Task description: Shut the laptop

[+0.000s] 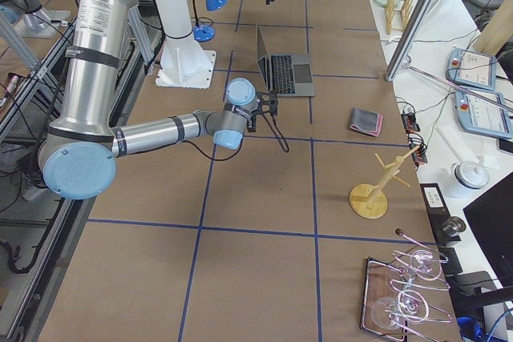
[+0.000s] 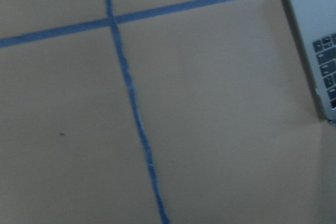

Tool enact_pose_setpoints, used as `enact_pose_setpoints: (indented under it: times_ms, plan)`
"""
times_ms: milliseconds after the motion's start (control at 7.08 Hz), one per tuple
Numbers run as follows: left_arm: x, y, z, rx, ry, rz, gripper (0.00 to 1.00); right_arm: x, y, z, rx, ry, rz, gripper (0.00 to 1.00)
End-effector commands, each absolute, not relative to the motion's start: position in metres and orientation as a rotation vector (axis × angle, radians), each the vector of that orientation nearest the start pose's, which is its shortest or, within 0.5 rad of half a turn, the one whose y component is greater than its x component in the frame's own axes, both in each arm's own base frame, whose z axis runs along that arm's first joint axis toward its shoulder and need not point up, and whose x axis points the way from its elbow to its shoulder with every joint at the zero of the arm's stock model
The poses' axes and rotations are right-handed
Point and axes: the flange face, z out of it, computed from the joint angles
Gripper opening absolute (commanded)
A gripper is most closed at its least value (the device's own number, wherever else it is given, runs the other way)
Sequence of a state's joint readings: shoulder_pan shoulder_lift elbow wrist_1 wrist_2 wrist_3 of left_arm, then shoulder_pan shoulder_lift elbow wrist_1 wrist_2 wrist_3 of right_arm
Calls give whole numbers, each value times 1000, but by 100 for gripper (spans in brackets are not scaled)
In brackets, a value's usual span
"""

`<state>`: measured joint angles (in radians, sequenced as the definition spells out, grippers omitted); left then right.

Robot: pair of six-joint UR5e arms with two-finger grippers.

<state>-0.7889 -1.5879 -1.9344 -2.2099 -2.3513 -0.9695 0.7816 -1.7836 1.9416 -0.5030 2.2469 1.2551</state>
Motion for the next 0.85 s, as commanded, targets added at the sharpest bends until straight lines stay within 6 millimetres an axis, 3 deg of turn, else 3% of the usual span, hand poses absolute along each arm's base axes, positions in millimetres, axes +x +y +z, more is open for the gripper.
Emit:
enact_pose_setpoints:
  times_ms: [0,282,424,565,706]
  plan:
    - [357,-337,366,-38,1289,270,100,-268,-301,410,57,-1365,-15,88]
    - [387,-317,343,-61,1322,342,99,-297,-269,384,41,-1401,-13,59]
    - [390,-315,328,-71,1344,330,47,-303,-257,374,34,-1418,-24,35]
    - [394,-317,316,-79,1360,316,20,-312,-250,371,49,-1420,-20,20]
    - [398,-314,310,-78,1368,326,4,-327,-238,370,73,-1417,-13,7]
